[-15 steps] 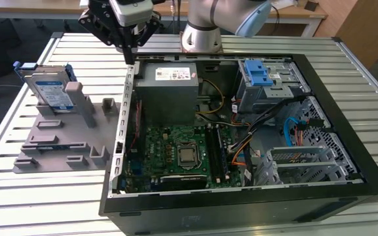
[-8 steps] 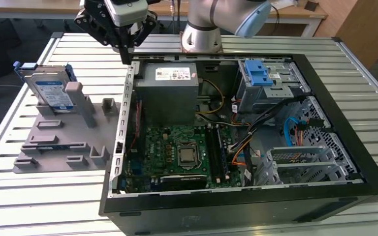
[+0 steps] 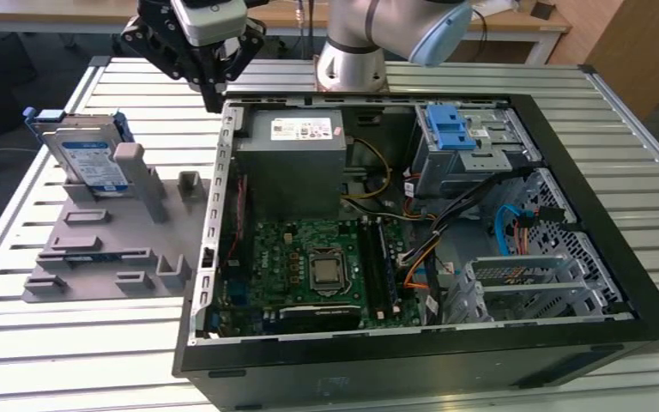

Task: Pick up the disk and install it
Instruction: 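Reach for the disk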

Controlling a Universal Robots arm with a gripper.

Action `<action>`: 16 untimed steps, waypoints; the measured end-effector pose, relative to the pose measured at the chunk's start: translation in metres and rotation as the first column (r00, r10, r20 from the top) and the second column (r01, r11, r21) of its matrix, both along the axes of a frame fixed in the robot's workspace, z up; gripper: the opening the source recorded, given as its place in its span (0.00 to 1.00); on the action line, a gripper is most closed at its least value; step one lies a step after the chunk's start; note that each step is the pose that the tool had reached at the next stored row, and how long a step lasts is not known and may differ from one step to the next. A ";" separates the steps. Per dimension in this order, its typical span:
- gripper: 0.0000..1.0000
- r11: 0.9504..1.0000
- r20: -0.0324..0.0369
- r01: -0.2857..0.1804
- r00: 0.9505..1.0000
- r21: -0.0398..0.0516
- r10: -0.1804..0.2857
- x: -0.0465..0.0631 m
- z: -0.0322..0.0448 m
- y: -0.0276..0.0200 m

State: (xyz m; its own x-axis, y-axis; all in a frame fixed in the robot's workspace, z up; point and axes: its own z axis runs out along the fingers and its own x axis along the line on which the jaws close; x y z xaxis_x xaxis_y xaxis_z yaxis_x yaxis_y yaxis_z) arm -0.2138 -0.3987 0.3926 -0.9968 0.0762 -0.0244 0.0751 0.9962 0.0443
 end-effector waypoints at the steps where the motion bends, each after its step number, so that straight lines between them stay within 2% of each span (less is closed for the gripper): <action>1: 0.11 1.000 0.000 0.000 1.000 0.000 0.000 -0.001 0.0000 0.0000; 16: 0.11 1.000 0.000 0.000 1.000 0.000 0.000 -0.016 -0.0001 0.0002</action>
State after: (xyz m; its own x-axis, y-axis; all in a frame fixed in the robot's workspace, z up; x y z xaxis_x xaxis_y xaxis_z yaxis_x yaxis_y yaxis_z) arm -0.2297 -0.3986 0.3925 -0.9968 0.0762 -0.0245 0.0751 0.9962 0.0443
